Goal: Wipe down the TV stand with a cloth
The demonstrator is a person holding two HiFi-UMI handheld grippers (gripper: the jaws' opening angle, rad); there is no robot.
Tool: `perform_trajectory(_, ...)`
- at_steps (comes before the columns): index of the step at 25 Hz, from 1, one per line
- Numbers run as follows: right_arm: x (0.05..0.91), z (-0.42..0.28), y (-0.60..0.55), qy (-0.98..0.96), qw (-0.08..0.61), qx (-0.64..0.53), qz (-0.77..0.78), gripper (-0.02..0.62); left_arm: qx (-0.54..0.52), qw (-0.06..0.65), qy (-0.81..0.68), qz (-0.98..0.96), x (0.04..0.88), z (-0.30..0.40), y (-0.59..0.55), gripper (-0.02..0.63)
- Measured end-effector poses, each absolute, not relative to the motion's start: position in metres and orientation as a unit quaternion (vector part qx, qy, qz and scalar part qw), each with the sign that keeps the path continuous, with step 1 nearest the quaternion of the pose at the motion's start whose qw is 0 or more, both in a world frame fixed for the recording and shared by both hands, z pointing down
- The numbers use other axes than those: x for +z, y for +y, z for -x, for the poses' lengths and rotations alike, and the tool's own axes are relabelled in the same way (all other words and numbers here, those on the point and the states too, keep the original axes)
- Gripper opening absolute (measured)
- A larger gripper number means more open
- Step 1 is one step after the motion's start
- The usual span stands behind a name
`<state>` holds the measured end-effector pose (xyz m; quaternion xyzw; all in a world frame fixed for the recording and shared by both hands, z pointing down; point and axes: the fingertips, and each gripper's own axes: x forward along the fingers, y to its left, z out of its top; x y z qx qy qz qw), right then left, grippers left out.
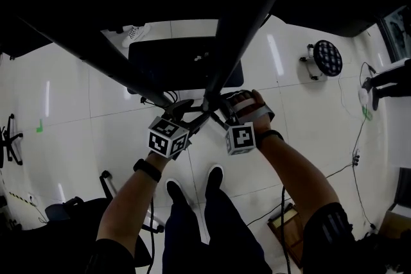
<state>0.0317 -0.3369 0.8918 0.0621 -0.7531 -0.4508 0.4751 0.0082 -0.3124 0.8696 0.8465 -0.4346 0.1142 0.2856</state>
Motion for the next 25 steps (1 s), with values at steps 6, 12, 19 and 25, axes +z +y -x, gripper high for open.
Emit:
perform_trajectory(6,0.941,-0.040,-0.343,-0.750,0.499,-0.430,-0.058,0.023,0.120,0.305,-0.435,-0.838,0.905,-0.011,-0.308,0.304)
perform_trajectory(12,0.962,-0.043,-0.341,-0.768,0.512,-0.377,-0.070,0.023,0.124,0.311,-0.431,-0.838,0.913,-0.013,-0.300,0.304)
perform_trajectory(19,0.903,-0.052,-0.292,-0.860,0.425,-0.252,-0.126,0.023,0.093,0.321,-0.443,-0.832,0.865,-0.022,-0.256,0.305)
perform_trajectory(25,0.791,-0.058,-0.231,-0.907,0.329,-0.221,-0.143,0.023,0.099,0.304,-0.453,-0.832,0.798,-0.025,-0.193,0.305)
